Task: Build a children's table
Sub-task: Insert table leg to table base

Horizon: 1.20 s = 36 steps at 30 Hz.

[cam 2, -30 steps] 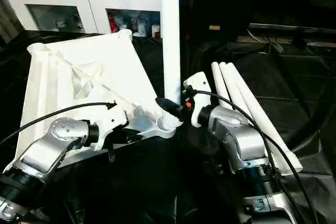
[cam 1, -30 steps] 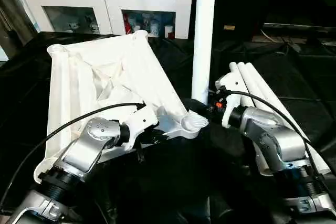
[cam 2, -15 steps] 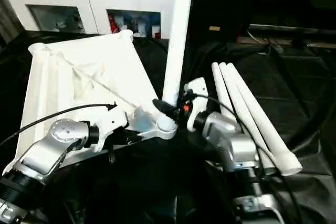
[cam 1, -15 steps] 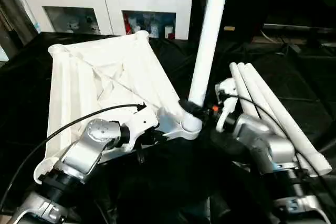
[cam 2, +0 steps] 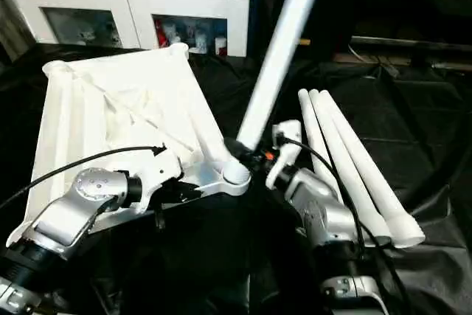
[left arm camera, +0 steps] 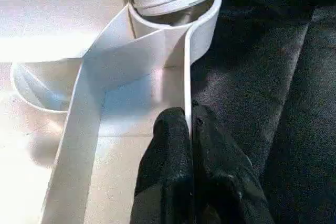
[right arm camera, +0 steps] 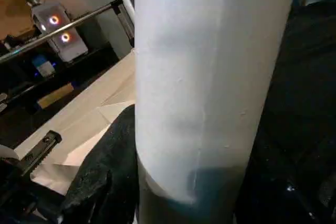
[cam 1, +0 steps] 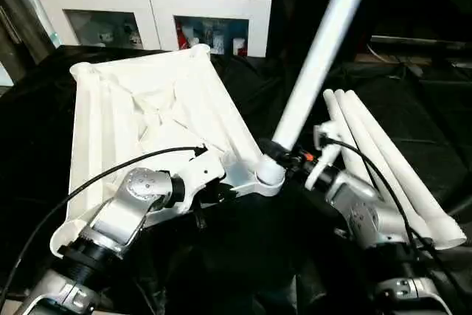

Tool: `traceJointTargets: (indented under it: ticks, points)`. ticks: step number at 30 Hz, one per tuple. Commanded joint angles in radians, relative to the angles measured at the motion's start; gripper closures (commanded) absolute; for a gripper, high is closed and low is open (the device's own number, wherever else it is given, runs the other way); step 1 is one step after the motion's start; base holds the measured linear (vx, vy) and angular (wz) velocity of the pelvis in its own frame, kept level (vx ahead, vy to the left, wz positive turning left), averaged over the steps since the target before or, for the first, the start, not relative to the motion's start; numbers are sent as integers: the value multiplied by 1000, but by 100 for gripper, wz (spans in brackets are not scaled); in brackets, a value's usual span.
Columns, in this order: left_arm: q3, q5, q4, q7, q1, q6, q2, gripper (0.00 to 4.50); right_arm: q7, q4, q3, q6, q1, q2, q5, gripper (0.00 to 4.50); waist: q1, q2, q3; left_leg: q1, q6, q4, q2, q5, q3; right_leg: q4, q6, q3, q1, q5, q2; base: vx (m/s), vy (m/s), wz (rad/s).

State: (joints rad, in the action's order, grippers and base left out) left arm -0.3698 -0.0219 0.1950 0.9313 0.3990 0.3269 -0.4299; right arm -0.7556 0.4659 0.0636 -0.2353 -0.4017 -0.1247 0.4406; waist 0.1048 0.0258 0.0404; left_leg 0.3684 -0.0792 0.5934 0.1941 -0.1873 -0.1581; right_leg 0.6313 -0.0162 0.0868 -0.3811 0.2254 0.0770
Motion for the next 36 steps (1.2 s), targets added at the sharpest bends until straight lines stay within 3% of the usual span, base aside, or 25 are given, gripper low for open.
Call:
traceJointTargets:
  ticks: [1, 6, 11, 18, 19, 21, 23, 26, 29, 35, 36]
  points:
    - [-14, 18, 14, 1, 2, 0, -7, 450, 16, 27, 28, 27, 32, -24, -33, 261, 0, 0, -62, -6, 39, -66, 36, -110, 3, -68, -220, -55, 50, 14, 72, 0, 0, 0]
    - [-12, 22, 17, 1, 1, -5, -11, 450, 16, -77, -27, 65, 85, -65, -95, 261, 4, 1, -64, -5, 43, -65, 35, -86, 5, -64, -212, -55, 51, -23, 69, 0, 0, 0]
    - [-13, 26, 19, 0, -1, -7, -8, 450, 9, -145, -67, 80, 115, -95, -135, 261, 5, -1, -60, -6, 38, -68, 35, -116, 4, -72, -197, -56, 50, 30, 70, 0, 0, 0]
    - [-16, 30, 23, -4, -3, -11, -5, 450, 3, -175, -108, 99, 132, -119, -172, 261, 5, -5, -59, -5, 42, -68, 35, -115, 3, -73, -194, -57, 49, 44, 70, 0, 0, 0]
    - [-16, 30, 23, -5, -4, -12, -5, 450, 6, -181, -109, 98, 136, -122, -173, 261, 5, -10, -60, -5, 46, -67, 35, -110, 3, -72, -193, -57, 49, 37, 70, 0, 0, 0]
    - [-16, 30, 22, -7, -6, -11, -5, 450, 9, -186, -111, 96, 140, -124, -177, 261, 5, -7, -59, -6, 50, -67, 36, -107, 4, -71, -195, -56, 48, 31, 69, 0, 0, 0]
    - [-15, 30, 21, -8, -7, -11, -4, 450, 8, -189, -114, 93, 141, -126, -179, 261, 5, -7, -58, -3, 51, -68, 35, -110, 3, -72, -195, -57, 49, 35, 70, 0, 0, 0]
    - [-15, 32, 21, -9, -10, -13, -6, 450, -18, -204, -145, 88, 133, -150, -196, 261, 4, -17, -57, -4, 50, -68, 35, -115, 2, -76, -186, -57, 49, 67, 70, 0, 0, 0]
    - [-15, 33, 18, -11, -14, -13, -7, 450, -42, -216, -164, 73, 135, -170, -203, 261, 6, -12, -56, -5, 51, -68, 36, -115, 2, -76, -183, -57, 46, 73, 70, 0, 0, 0]
    - [-14, 33, 11, -12, -21, -11, -11, 450, -32, -205, -173, 67, 112, -177, -221, 261, 6, -15, -57, -4, 53, -68, 34, -117, 3, -76, -183, -57, 47, 72, 70, 0, 0, 0]
    - [-15, 33, 9, -9, -21, -10, -13, 450, -34, -196, -181, 60, 95, -177, -225, 261, 4, -22, -56, -5, 50, -70, 35, -129, 2, -79, -182, -57, 46, 95, 70, 0, 0, 0]
